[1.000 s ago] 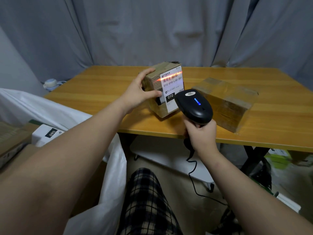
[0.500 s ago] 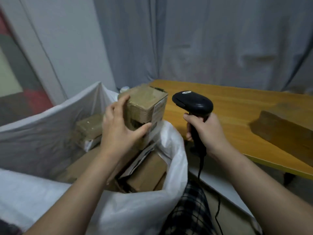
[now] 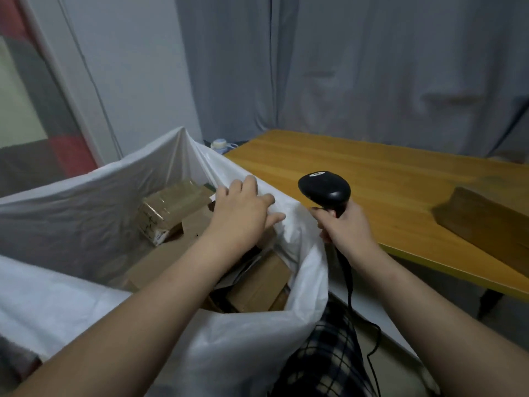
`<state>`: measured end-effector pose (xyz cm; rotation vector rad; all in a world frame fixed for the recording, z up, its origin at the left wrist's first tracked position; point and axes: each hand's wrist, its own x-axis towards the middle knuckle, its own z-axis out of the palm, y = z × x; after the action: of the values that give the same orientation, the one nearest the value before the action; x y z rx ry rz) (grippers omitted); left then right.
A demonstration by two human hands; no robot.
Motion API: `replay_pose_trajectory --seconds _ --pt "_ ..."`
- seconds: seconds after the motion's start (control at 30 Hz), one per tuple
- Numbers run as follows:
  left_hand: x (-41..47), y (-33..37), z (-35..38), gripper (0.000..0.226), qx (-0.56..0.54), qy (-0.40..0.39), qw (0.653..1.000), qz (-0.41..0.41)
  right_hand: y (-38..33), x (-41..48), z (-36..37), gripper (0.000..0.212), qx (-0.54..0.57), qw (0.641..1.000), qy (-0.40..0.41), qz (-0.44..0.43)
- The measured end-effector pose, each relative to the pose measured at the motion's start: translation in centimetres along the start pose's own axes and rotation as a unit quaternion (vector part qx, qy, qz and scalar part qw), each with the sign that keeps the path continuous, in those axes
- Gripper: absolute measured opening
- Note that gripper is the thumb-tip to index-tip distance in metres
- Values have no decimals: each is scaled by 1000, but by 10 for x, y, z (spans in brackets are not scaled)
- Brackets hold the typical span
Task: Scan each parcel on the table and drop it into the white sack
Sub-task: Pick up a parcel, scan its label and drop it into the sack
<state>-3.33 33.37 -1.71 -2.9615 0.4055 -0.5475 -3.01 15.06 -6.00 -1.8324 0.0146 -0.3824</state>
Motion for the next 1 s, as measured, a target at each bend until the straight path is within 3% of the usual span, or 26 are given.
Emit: replay_pose_trajectory --seconds 0.1,0.37,0.6,0.73,0.83,0.9,1.0 --pt "22 20 -3 49 -38 36 998 34 4 5 -27 25 2 1000 23 13" --pt "79 135 0 46 -80 42 984 151 23 -2 -133 15 0 990 137 43" --pt "115 283 0 46 -180 46 940 286 50 -46 -249 31 0 939 336 69" --pt "140 335 -5 55 -286 28 931 226 60 -55 -288 29 29 912 402 78" --pt "161 344 6 69 -331 -99 931 121 66 -47 -299 16 59 905 407 112" --pt "169 339 19 74 -388 -185 901 62 65 -41 -300 11 102 897 408 135" --pt "157 318 29 69 -510 -197 835 61 59 -34 -298 24 216 879 400 145"
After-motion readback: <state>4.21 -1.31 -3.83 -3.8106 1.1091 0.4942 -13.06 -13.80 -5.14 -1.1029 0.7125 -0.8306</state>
